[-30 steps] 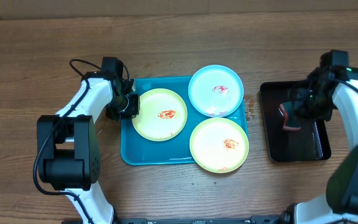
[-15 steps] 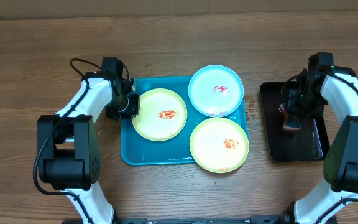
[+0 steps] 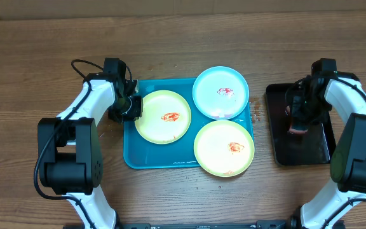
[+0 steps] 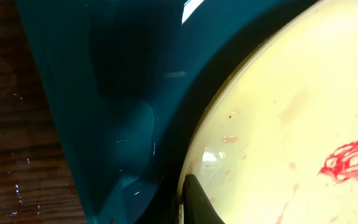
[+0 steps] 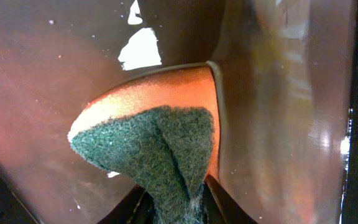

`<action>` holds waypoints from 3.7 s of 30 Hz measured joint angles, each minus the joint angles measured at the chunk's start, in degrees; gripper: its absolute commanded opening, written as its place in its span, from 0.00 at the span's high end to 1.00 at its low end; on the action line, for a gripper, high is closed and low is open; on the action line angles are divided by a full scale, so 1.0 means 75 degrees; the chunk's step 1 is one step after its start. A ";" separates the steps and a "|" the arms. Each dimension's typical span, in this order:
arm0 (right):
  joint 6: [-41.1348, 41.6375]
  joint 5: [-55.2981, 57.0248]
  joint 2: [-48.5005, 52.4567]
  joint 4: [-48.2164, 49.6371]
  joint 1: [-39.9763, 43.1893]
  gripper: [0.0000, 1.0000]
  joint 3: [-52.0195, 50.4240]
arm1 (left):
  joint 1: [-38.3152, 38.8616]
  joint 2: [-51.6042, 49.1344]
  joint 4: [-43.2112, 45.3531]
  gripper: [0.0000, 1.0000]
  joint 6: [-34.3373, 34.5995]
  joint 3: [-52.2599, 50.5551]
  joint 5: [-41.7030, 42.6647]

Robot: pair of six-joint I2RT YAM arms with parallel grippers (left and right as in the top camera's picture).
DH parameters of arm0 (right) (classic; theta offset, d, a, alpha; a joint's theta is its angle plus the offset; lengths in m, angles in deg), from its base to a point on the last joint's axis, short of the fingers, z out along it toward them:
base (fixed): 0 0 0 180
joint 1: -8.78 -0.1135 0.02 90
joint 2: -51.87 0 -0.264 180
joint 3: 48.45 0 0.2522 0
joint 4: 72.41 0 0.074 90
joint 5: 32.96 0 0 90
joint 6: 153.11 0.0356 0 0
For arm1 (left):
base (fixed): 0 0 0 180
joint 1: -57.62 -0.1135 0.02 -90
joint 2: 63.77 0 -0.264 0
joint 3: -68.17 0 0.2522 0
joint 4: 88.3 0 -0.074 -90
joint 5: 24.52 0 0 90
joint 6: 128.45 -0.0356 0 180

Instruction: Clean dirty plates on tray and stack at the side

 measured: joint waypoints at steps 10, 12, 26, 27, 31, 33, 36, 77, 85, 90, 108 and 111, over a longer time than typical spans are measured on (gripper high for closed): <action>-0.0032 -0.0050 0.0000 0.0379 0.0000 0.96 -0.0204 | 0.0000 0.0000 0.0009 0.96 -0.0017 0.0000 -0.0003; -0.0029 -0.0061 0.0000 0.0356 0.0000 0.96 -0.0210 | 0.0000 0.0000 0.0012 0.96 -0.0017 0.0000 -0.0003; 0.0175 -0.1580 -0.0137 -0.2393 -0.0114 0.96 0.2827 | 0.0000 0.0000 0.0044 0.96 -0.0020 0.0009 -0.0006; 0.0239 -0.1775 -0.0178 -0.2463 -0.0219 0.96 0.3083 | 0.0000 0.0000 0.0041 0.96 -0.0020 0.0009 -0.0006; 0.0600 -0.2282 -0.0230 -0.2393 -0.0941 0.96 0.3494 | 0.0000 0.0000 0.0041 0.96 -0.0020 0.0009 -0.0006; 0.0903 -0.2428 -0.0230 -0.2154 -0.1542 0.96 0.3529 | 0.0000 0.0000 0.0035 0.96 -0.0020 0.0009 -0.0003; 0.1454 -0.2556 -0.0230 -0.1577 -0.2608 0.96 0.3532 | 0.0000 0.0000 0.0023 0.96 -0.0020 0.0015 -0.0003; 0.4561 -0.1617 0.2573 0.1204 -0.6618 0.96 0.3614 | -0.0003 0.0000 0.0055 0.96 -0.0020 0.0015 -0.0023; 0.4570 -0.2506 0.2687 0.1405 -0.7096 0.96 0.3640 | 0.0000 0.0000 0.0061 0.95 -0.0020 0.0015 -0.0038; 0.4360 -0.2801 0.2690 0.0539 -0.7204 0.96 0.3730 | 0.0000 0.0000 0.0061 0.96 -0.0023 0.0015 -0.0038; 0.3969 0.0160 0.2859 0.0871 -0.6799 0.96 0.4325 | 0.0000 0.0000 0.0096 0.96 -0.0020 0.0015 -0.0044; 0.3888 -0.0612 0.2990 0.1652 -0.6796 0.96 0.4334 | 0.0000 0.0000 0.0105 0.96 -0.0020 0.0015 -0.0058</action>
